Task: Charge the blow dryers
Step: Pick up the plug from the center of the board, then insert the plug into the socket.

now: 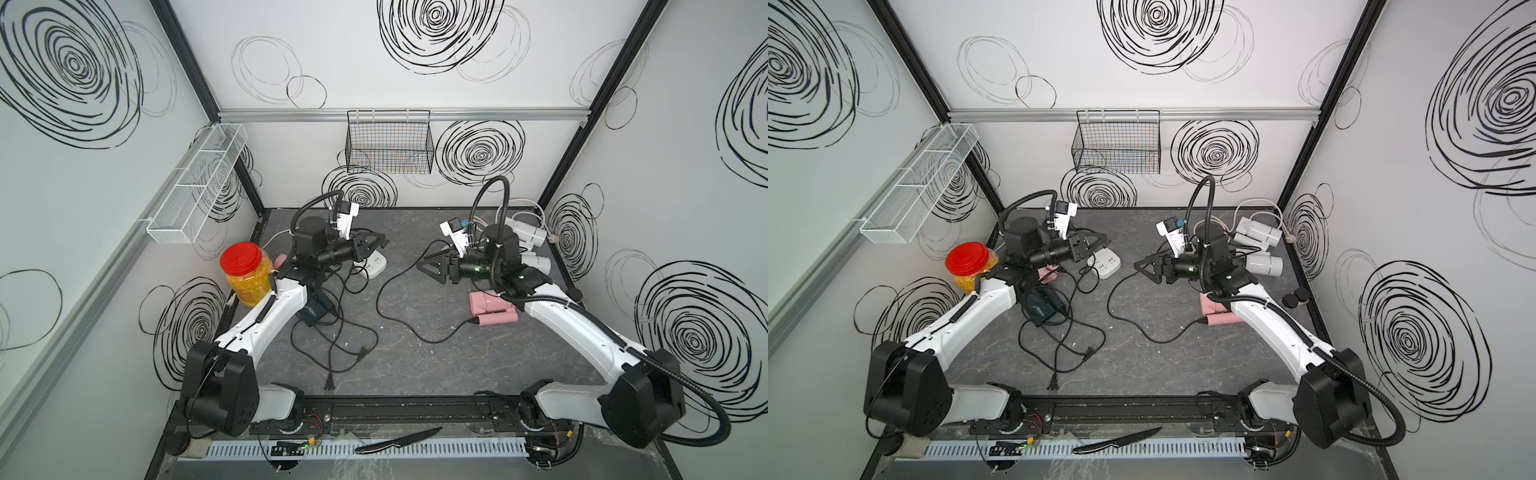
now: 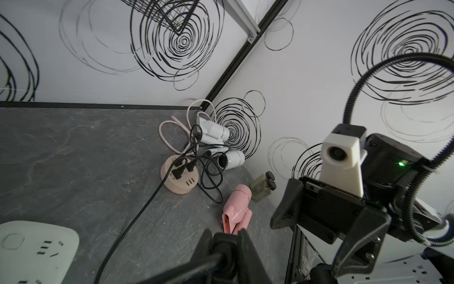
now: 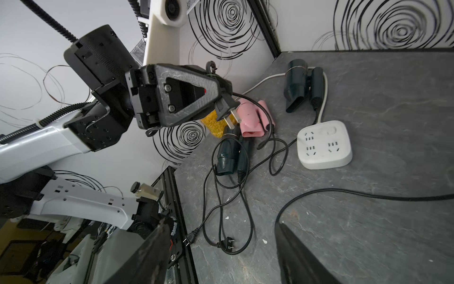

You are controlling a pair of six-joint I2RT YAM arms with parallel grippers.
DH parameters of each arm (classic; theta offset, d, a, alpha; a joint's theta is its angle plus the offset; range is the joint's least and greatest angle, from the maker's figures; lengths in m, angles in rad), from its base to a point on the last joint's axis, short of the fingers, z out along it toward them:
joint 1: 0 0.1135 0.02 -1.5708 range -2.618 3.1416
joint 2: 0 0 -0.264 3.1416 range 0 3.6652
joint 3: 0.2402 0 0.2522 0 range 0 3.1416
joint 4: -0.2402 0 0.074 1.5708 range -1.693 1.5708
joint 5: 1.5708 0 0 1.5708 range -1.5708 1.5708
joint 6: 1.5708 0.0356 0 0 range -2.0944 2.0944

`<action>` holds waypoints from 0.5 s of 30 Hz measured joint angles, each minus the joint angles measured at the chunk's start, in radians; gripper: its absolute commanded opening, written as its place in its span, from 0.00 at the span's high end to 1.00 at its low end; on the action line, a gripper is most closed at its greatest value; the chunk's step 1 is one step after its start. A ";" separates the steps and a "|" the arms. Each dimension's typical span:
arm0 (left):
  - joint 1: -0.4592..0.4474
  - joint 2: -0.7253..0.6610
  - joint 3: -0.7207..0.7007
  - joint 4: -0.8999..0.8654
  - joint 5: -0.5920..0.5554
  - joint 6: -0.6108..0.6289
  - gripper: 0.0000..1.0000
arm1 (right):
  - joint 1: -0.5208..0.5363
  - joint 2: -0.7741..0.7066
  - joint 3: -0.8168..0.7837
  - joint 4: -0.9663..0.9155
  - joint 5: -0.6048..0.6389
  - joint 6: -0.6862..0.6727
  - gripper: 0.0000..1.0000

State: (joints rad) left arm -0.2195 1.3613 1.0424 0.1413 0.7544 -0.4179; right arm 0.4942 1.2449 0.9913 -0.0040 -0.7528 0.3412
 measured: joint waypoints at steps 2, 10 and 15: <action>0.020 -0.002 0.030 -0.094 -0.022 0.106 0.77 | 0.003 -0.033 -0.019 0.000 0.031 -0.011 0.30; 0.055 -0.002 0.016 -0.252 -0.162 0.389 0.80 | 0.063 -0.060 -0.053 -0.016 0.125 -0.043 0.30; 0.055 0.058 0.029 -0.282 -0.248 0.493 0.81 | 0.110 -0.058 -0.053 -0.019 0.169 -0.053 0.29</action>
State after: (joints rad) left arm -0.1646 1.4189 1.0714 -0.1406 0.5060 0.0750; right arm 0.6044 1.1870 0.9382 -0.0231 -0.5838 0.2886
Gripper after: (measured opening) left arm 0.200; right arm 0.704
